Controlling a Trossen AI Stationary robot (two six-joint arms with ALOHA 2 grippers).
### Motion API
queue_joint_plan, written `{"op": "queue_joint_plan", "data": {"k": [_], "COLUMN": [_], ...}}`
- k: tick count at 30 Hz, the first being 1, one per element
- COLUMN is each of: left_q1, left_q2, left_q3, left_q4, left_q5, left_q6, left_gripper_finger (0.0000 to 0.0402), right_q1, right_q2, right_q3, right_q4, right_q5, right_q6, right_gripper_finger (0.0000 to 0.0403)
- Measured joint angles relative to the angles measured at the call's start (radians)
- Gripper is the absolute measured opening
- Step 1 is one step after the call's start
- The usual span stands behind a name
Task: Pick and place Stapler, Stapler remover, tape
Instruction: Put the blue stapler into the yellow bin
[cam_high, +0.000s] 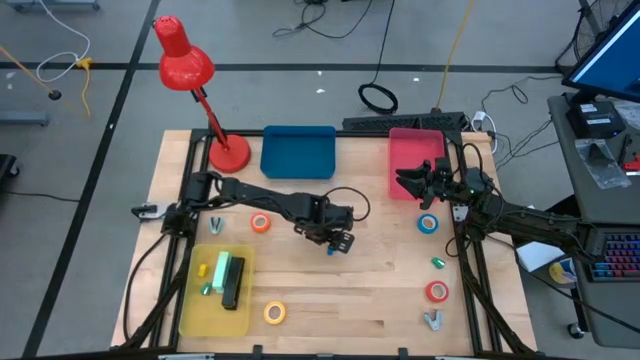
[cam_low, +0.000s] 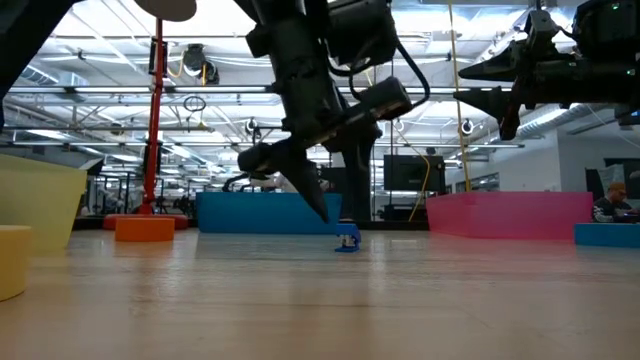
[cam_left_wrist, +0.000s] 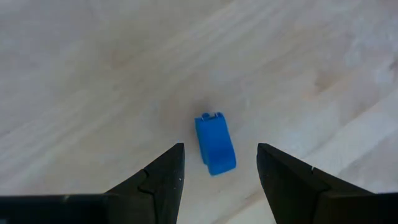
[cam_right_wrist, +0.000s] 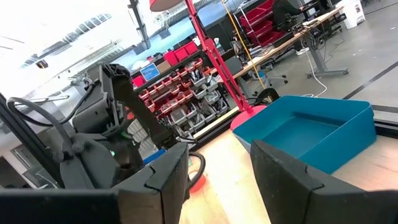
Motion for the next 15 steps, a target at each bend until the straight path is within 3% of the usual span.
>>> {"op": "queue_joint_plan", "data": {"k": [4, 15], "left_q1": [0.0, -0.023], "left_q2": [-0.001, 0.082], "left_q3": [0.0, 0.003], "left_q4": [0.004, 0.068], "left_q5": [-0.035, 0.006], "left_q6": [-0.01, -0.039], "left_gripper_finger": [0.02, 0.02], "right_q1": [0.0, 0.0], "right_q2": [0.0, 0.001], "right_q3": [0.0, 0.0], "right_q4": [0.0, -0.008], "right_q5": [0.0, 0.0], "right_q6": [0.0, -0.004], "right_gripper_finger": [0.0167, 0.0167]}}
